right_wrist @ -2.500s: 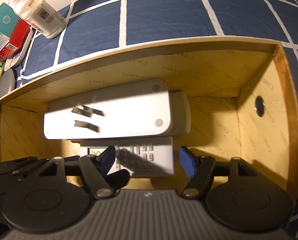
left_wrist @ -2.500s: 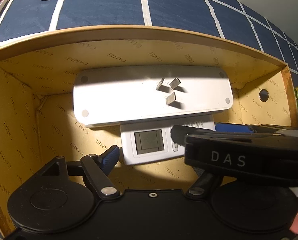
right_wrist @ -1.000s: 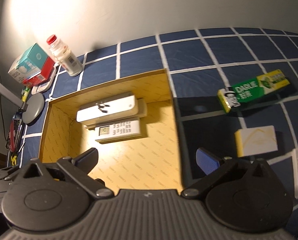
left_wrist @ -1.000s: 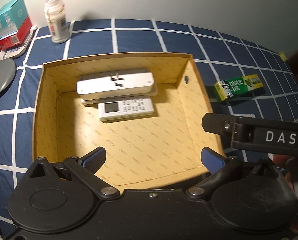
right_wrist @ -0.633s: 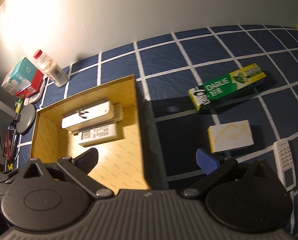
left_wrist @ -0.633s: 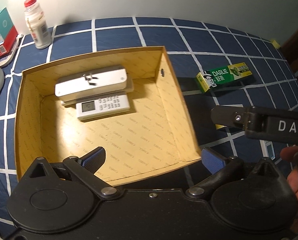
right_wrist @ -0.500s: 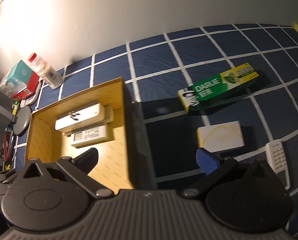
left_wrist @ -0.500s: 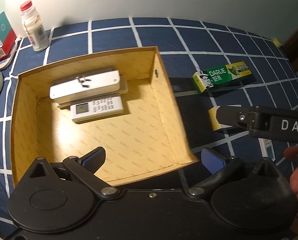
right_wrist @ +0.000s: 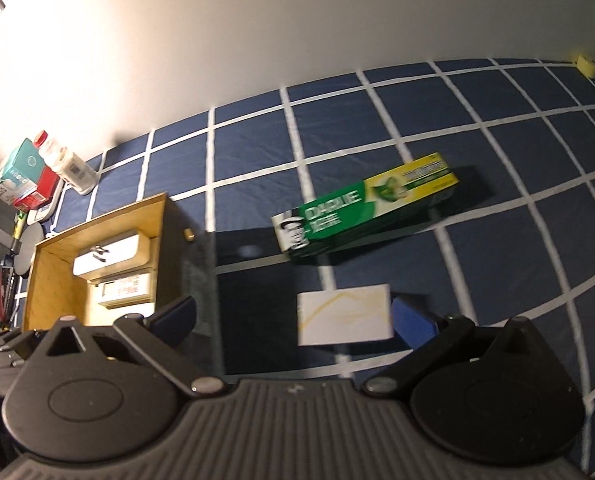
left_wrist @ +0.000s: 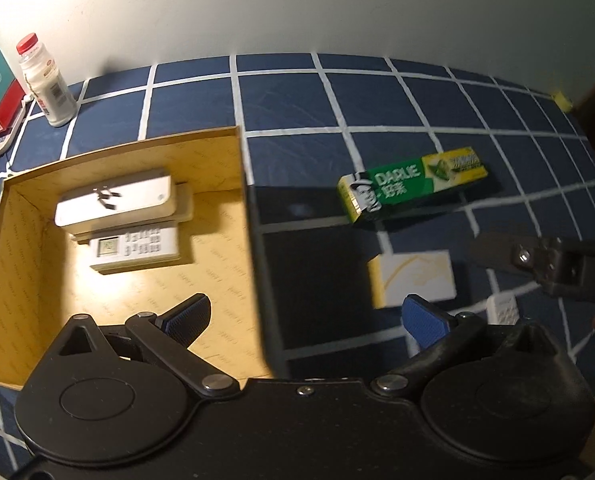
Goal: Organize objects
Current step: 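Move the right tool toward the green DARLIE toothpaste box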
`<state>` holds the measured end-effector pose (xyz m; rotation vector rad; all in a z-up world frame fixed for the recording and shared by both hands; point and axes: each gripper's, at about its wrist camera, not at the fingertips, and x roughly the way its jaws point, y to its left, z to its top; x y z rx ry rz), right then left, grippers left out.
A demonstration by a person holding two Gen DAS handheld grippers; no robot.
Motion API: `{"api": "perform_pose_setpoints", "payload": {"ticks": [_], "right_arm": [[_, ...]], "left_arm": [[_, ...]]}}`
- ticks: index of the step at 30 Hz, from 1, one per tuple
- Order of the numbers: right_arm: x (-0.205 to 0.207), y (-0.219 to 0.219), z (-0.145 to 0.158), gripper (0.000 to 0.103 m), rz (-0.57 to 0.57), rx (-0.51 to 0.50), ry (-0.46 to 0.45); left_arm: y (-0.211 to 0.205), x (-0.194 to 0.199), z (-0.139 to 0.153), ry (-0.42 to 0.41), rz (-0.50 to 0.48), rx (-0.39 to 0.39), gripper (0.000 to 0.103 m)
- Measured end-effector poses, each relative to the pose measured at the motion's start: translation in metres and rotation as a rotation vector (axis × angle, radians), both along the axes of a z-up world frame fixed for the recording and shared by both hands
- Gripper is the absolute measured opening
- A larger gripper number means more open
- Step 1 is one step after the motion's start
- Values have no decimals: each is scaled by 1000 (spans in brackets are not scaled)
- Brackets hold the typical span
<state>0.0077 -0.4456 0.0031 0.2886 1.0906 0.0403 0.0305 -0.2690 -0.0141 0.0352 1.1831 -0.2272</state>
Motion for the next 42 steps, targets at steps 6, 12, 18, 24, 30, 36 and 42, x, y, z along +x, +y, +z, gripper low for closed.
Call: {"api": "perform_pose_setpoints", "payload": {"ticks": [6, 12, 18, 24, 30, 36, 42], "right_arm": [[12, -51, -3, 103, 18, 4, -2], [28, -91, -9, 103, 47, -7, -2], [50, -121, -17, 103, 80, 0, 16], [81, -141, -31, 103, 113, 8, 46], [121, -152, -55, 103, 161, 19, 102], [164, -153, -87, 103, 228, 19, 153], [198, -155, -126, 103, 271, 35, 214]], "left_arm": [[-33, 8, -9, 5, 43, 13, 103], [-55, 16, -21, 20, 95, 11, 103], [-71, 29, -34, 54, 127, 23, 103], [-83, 51, -46, 74, 159, 33, 103], [-91, 80, -64, 95, 192, 14, 103], [-97, 107, -89, 128, 214, 4, 103], [-104, 125, -115, 171, 220, 1, 103]]}}
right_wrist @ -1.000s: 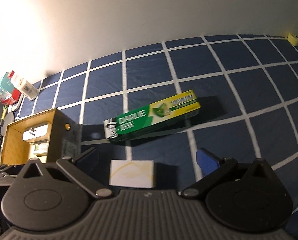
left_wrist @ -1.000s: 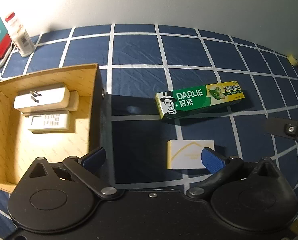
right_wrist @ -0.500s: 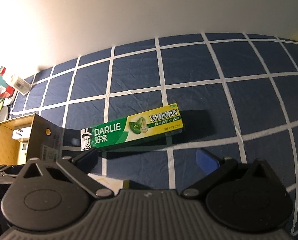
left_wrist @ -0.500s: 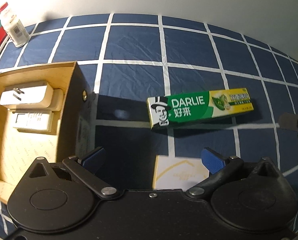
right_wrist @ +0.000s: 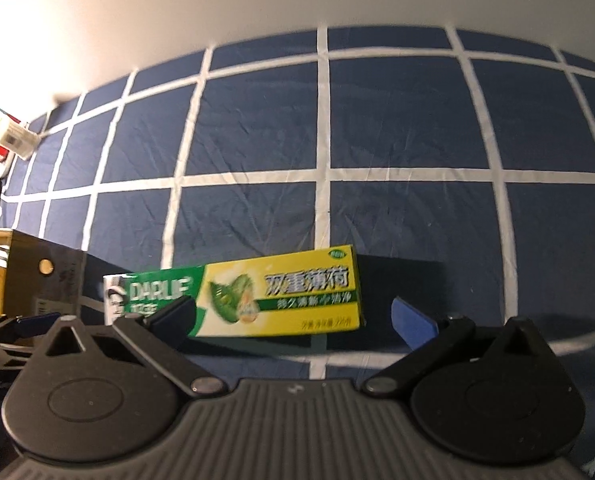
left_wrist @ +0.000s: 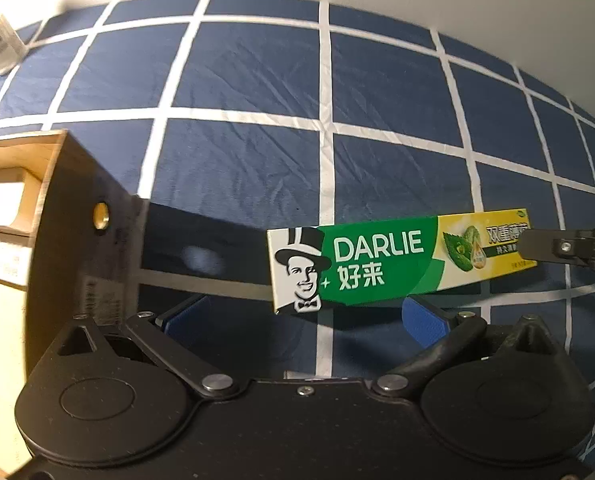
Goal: Organize objects
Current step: 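Move the right tool toward the green DARLIE toothpaste box, then close the right gripper on the DARLIE toothpaste box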
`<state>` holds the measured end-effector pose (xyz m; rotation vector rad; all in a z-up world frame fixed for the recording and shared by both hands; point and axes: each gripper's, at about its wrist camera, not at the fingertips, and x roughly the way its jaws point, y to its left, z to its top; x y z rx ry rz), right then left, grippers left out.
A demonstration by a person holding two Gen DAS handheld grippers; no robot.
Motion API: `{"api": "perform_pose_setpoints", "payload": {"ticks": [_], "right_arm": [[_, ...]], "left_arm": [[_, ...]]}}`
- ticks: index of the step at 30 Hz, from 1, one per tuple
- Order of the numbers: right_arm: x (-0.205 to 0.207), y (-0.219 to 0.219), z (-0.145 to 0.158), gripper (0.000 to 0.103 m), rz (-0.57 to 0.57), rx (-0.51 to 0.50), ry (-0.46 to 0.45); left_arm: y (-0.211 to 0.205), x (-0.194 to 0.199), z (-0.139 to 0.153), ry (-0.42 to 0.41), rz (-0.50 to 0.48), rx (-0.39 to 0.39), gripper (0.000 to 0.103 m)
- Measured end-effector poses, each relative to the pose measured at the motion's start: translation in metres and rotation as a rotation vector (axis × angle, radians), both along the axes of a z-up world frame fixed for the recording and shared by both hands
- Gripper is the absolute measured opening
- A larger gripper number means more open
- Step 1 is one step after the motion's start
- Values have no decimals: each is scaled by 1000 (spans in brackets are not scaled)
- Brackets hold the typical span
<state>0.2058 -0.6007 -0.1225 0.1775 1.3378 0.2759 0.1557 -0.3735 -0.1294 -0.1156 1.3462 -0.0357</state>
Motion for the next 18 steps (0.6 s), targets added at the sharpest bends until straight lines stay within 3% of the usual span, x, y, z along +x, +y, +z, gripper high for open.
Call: {"api": "perform_pose_setpoints", "payload": {"ticks": [9, 18], "right_arm": [[21, 0, -41, 103, 40, 55, 82], [25, 11, -56, 103, 64, 60, 122]], "left_arm": [[-10, 19, -25, 40, -5, -29, 103], [-21, 27, -35, 60, -20, -45, 103]]}}
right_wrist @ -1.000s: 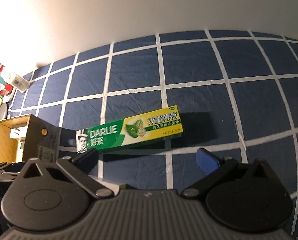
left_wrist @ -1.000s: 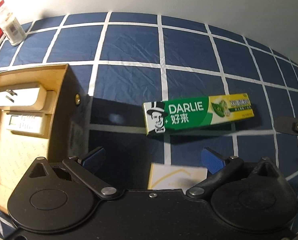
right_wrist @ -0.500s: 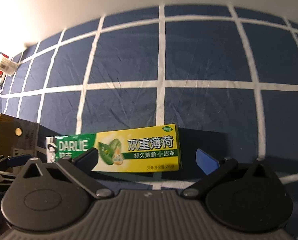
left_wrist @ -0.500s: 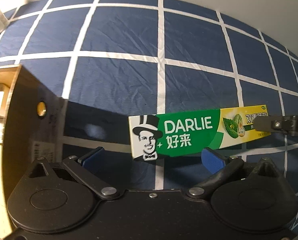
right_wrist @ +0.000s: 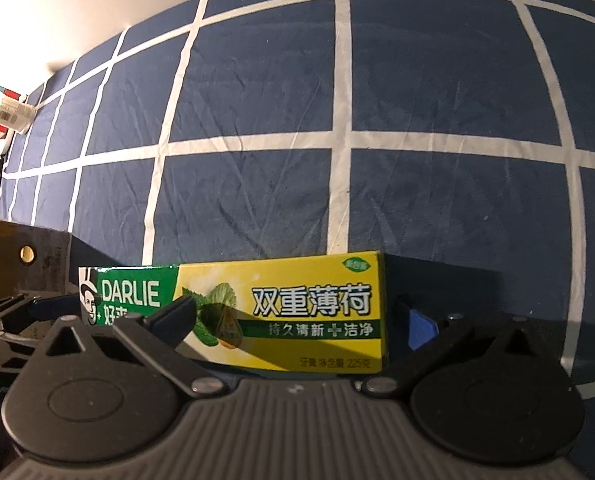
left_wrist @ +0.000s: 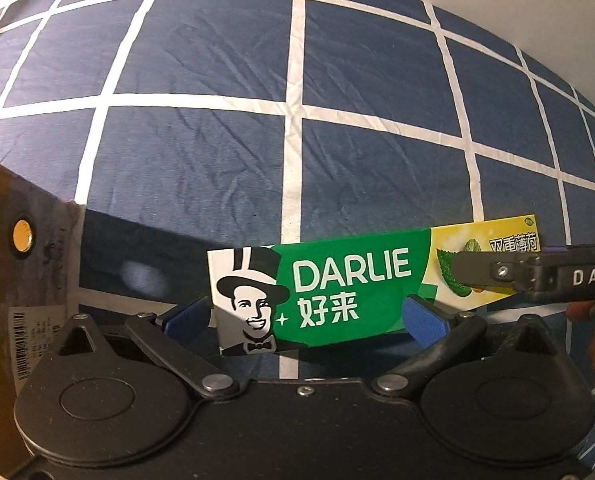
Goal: Organize objects
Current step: 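Close the right gripper on the DARLIE toothpaste box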
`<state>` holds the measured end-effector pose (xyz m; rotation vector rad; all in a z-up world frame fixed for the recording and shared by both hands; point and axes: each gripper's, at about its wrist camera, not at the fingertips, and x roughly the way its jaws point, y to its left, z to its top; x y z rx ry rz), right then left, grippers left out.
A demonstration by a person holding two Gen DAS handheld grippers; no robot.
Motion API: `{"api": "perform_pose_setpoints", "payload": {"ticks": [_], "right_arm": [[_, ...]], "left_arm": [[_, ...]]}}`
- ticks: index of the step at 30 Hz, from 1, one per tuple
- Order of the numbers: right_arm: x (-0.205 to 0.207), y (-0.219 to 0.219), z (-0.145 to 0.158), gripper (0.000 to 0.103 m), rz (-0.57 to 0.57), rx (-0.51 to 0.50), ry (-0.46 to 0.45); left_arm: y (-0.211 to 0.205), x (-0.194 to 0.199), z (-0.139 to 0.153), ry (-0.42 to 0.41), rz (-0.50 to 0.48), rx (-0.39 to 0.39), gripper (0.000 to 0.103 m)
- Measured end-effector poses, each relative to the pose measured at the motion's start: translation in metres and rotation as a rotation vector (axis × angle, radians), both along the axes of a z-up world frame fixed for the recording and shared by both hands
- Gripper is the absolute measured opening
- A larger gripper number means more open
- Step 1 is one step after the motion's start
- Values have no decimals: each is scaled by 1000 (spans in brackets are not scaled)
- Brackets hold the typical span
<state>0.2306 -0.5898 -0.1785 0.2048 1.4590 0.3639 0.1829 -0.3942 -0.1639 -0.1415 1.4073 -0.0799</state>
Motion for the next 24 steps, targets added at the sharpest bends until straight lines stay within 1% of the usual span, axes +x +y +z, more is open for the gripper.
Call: {"api": "perform_pose_setpoints", "payload": {"ticks": [6, 12, 18, 24], "right_arm": [[2, 1, -2, 103, -25, -8, 11], [1, 5, 2, 103, -18, -37, -9], [-7, 5, 7, 103, -35, -41, -13], [-21, 7, 23, 103, -52, -47, -36]], "left_arm": [[-2, 2, -2, 8, 10, 4, 103], [-4, 4, -1, 17, 11, 7, 103], [-5, 1, 4, 12, 10, 11, 103], [-3, -11, 19, -13, -5, 13, 103]]}}
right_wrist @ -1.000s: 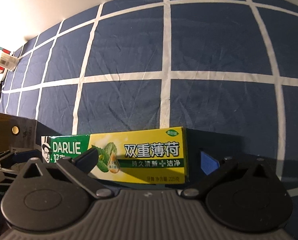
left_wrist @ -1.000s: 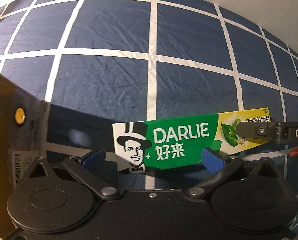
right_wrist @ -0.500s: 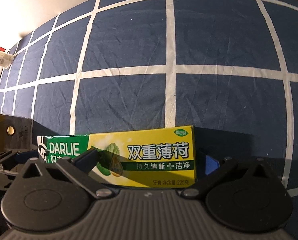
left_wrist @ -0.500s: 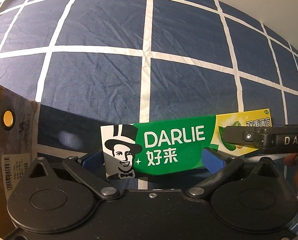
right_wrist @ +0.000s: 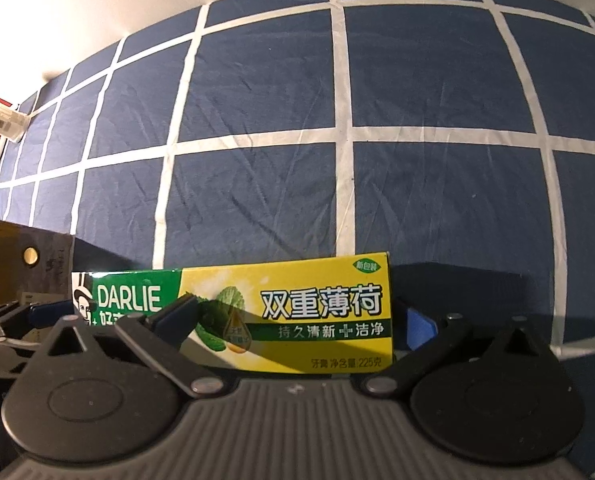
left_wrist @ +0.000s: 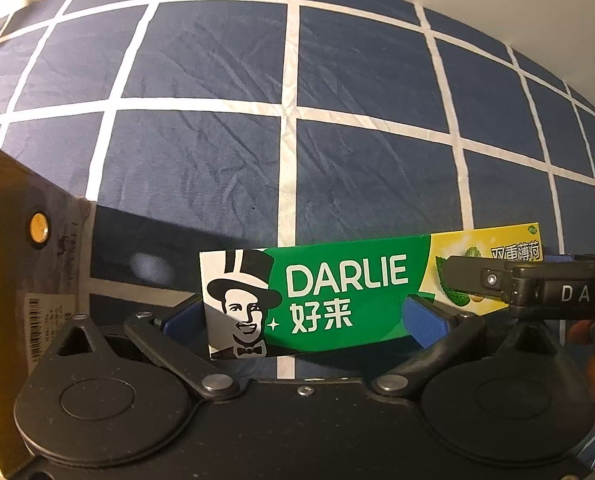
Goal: Organize objects
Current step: 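Close the right gripper on the DARLIE toothpaste box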
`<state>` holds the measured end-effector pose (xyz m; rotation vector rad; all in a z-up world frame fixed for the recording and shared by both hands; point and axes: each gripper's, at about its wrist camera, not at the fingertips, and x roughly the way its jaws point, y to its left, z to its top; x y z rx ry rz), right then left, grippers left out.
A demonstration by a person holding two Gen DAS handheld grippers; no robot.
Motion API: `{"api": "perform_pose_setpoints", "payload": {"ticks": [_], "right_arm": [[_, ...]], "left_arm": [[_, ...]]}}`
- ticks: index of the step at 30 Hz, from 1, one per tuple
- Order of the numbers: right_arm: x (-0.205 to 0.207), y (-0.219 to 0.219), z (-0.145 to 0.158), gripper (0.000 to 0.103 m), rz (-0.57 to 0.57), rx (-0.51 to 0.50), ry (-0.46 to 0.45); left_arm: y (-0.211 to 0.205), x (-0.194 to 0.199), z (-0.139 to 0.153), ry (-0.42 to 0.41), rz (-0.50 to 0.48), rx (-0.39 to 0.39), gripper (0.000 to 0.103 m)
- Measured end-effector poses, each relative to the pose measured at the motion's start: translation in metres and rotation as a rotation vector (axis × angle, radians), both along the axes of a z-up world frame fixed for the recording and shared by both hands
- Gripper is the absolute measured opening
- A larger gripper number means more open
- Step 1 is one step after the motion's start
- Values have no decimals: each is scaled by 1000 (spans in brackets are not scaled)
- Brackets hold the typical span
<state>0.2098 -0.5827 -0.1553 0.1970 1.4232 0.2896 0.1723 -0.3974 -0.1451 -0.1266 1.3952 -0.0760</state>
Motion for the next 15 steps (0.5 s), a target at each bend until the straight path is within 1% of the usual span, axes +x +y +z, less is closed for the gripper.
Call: {"api": "perform_pose_setpoints", "payload": {"ticks": [10, 15], "right_arm": [[-34, 16, 49, 103, -12, -30, -76], [-56, 25, 72, 103, -30, -37, -110]], "left_arm": [[9, -28, 42, -73, -27, -4, 103], [21, -47, 63, -108, -36, -12, 103]]}}
